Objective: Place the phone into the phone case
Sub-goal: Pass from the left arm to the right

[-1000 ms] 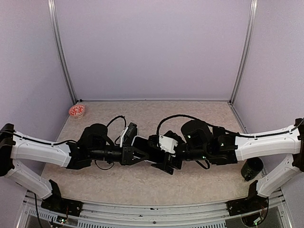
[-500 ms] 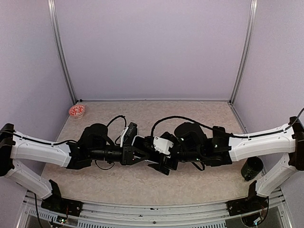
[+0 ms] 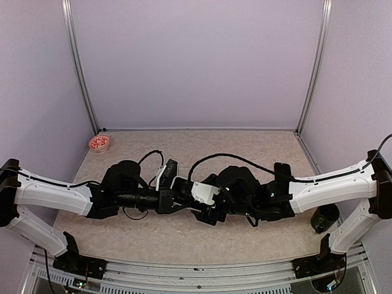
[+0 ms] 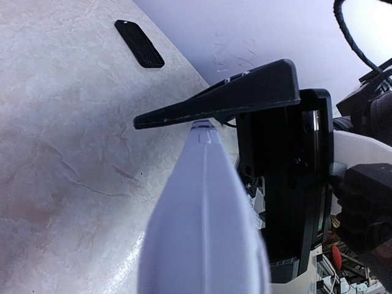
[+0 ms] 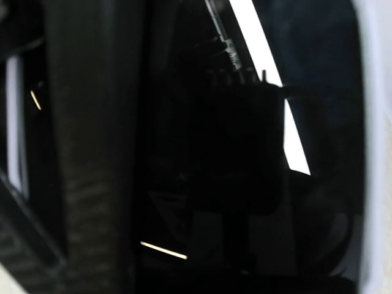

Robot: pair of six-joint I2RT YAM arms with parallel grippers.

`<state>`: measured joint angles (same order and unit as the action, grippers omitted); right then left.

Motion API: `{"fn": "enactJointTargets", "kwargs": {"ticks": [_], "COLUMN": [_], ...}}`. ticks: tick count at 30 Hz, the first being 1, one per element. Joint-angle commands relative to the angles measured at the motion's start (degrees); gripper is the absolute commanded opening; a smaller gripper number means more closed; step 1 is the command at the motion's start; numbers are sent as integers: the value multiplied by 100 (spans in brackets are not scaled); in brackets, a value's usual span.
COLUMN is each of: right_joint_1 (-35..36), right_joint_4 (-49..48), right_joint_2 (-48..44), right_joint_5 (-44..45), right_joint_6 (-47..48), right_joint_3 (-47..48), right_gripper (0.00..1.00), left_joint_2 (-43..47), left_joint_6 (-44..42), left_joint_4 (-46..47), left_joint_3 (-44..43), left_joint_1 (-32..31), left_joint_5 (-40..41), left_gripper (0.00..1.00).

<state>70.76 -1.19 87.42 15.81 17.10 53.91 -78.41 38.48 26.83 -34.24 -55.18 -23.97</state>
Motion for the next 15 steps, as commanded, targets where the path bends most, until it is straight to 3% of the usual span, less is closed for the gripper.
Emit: {"fn": "enactJointTargets", "kwargs": {"ticks": [1, 6, 9, 12, 15], "right_joint_1": [78, 78, 79, 78, 78], "right_joint_4": [-138, -75, -51, -69, -94], "right_joint_2": [-199, -249, -244, -259, -317], "right_joint_5": [111, -127, -235, -207, -174], "right_joint_6": [94, 55, -34, -101, -201], "right_joint_3": [-34, -53, -56, -52, -91], "right_gripper": [87, 66, 58, 55, 54], "left_joint_2": [-49, -66, -148, -192, -145], "left_joint_6": [-98, -79, -81, -87, -94], "left_joint_4": [356, 459, 472, 464, 469], "left_joint_3": [-241, -144, -165, -241, -268], "left_joint_1": [-28, -27, -24, -15, -3], "left_joint_5": [-35, -50, -86, -112, -96], "left_gripper": [0, 0, 4, 20, 48]}}
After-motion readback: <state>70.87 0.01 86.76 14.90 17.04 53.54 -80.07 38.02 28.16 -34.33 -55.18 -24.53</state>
